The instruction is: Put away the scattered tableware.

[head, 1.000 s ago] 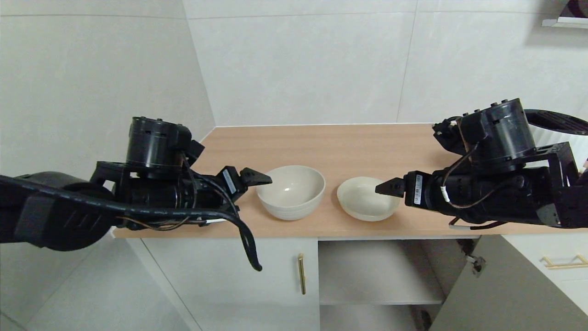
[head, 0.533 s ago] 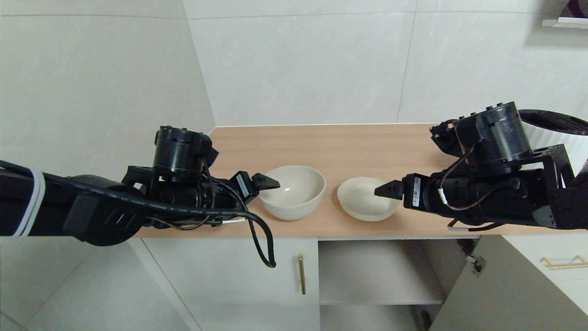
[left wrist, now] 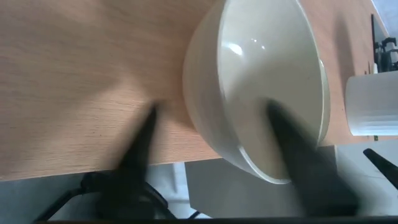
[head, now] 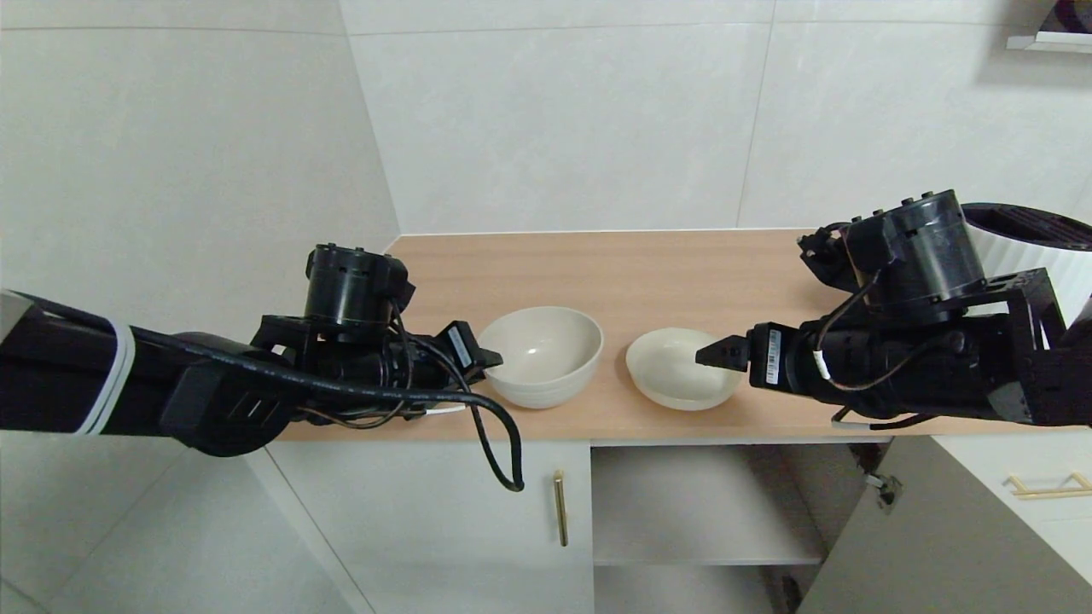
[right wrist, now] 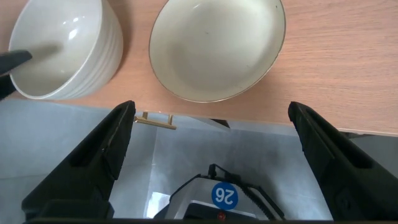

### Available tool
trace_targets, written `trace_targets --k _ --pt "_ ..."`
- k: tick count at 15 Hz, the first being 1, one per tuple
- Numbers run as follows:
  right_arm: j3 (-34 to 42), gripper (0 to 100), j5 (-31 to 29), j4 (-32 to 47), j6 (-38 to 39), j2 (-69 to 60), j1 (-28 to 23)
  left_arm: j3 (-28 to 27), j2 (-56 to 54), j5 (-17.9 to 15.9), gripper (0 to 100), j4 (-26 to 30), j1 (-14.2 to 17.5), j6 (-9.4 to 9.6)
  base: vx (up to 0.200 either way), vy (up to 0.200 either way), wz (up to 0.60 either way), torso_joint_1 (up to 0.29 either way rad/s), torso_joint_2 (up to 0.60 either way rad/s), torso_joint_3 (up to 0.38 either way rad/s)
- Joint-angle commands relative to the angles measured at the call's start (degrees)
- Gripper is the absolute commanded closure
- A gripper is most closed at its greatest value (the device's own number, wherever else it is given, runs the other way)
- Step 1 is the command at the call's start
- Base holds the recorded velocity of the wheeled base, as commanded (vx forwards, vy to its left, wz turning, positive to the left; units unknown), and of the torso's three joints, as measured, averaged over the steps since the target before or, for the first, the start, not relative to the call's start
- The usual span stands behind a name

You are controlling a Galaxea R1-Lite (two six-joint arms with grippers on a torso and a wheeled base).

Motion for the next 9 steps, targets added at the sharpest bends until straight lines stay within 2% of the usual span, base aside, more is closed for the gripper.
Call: trace_targets --k 1,4,9 --pt "-0.02 0 -0.01 -0.01 0.01 -0.07 0.07 0.0 -0.37 -0.03 100 -0.06 0.09 -0.03 0.0 0.0 0.0 0.0 0.0 0.0" --pt "-0.11 0 -0.19 0.17 -0.08 0.19 -0.02 0.36 -1.69 -0.03 100 0.12 0.09 -0.03 0.0 0.0 0.0 0.0 0.0 0.0" --pt "-2.92 0 -8.18 0.34 -0.61 5.99 -0.02 1.5 -4.76 -0.47 100 0.29 0.09 0.24 0.0 0.0 0.0 0.0 0.0 0.0"
